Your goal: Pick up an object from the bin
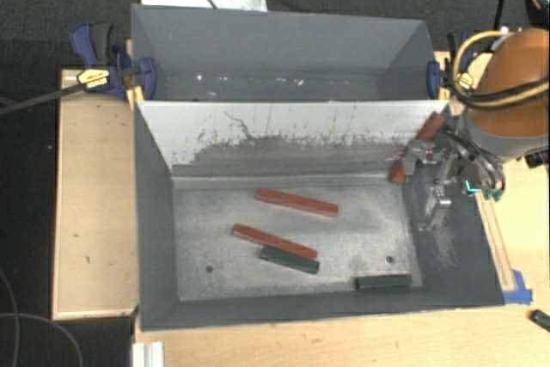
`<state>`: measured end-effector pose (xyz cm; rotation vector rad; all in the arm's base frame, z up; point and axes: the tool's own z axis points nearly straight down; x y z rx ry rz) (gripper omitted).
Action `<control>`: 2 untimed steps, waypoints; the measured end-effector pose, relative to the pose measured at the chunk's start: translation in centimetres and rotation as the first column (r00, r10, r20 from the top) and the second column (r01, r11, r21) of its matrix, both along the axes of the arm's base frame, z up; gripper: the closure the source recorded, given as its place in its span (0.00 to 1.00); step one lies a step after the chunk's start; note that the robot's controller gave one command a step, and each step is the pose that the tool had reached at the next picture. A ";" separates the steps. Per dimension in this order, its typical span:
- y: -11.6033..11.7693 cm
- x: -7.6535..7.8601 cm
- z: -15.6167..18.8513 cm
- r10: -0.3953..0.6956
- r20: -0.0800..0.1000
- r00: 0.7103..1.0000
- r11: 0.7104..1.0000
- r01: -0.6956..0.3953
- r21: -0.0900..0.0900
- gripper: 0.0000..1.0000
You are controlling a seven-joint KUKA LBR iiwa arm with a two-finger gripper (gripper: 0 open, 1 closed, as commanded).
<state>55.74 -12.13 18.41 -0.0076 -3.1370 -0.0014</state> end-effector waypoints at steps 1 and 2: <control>14.5 -0.6 -11.6 -0.158 0.001 0.987 0.987 0.158 0.002 0.00; 20.5 2.1 -8.2 -0.246 0.011 0.969 0.969 0.246 0.005 0.00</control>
Offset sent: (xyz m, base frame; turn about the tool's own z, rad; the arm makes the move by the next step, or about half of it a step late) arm -0.0057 0.1405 -0.1141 0.1653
